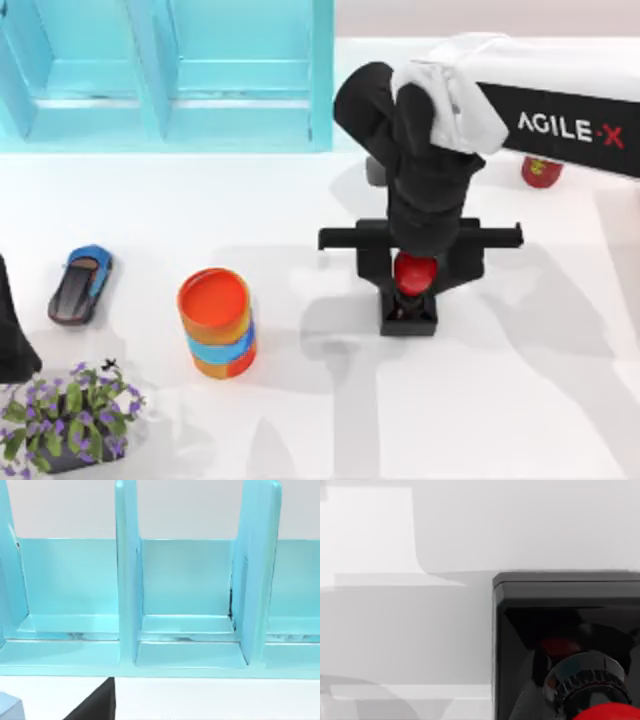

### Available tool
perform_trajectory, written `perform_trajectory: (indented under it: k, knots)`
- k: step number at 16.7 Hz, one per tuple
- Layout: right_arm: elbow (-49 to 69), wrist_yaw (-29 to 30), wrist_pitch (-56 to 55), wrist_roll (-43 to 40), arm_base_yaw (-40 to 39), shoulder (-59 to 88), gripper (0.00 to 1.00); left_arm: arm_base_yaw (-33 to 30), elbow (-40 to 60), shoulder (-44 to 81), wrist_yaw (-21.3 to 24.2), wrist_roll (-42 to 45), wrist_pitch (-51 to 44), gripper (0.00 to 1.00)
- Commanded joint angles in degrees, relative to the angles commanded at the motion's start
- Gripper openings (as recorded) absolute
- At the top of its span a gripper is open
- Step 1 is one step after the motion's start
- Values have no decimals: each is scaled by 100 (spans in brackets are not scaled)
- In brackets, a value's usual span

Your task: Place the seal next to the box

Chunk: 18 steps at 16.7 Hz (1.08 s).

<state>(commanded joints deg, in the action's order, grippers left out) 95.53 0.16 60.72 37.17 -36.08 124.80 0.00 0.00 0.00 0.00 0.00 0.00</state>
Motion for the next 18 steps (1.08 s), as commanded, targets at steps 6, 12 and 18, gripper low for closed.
perform_trajectory:
  k: [6, 12, 18]
  knots:
    - [0, 0, 0, 0, 0, 0, 0, 0, 0, 0, 0, 0, 0, 100]
    - [216, 5, 231, 4, 9, -51, 0, 0, 0, 0, 0, 0, 0, 100]
    - [811, -2, 1026, -3, 22, -218, 0, 0, 0, 0, 0, 0, 0, 100]
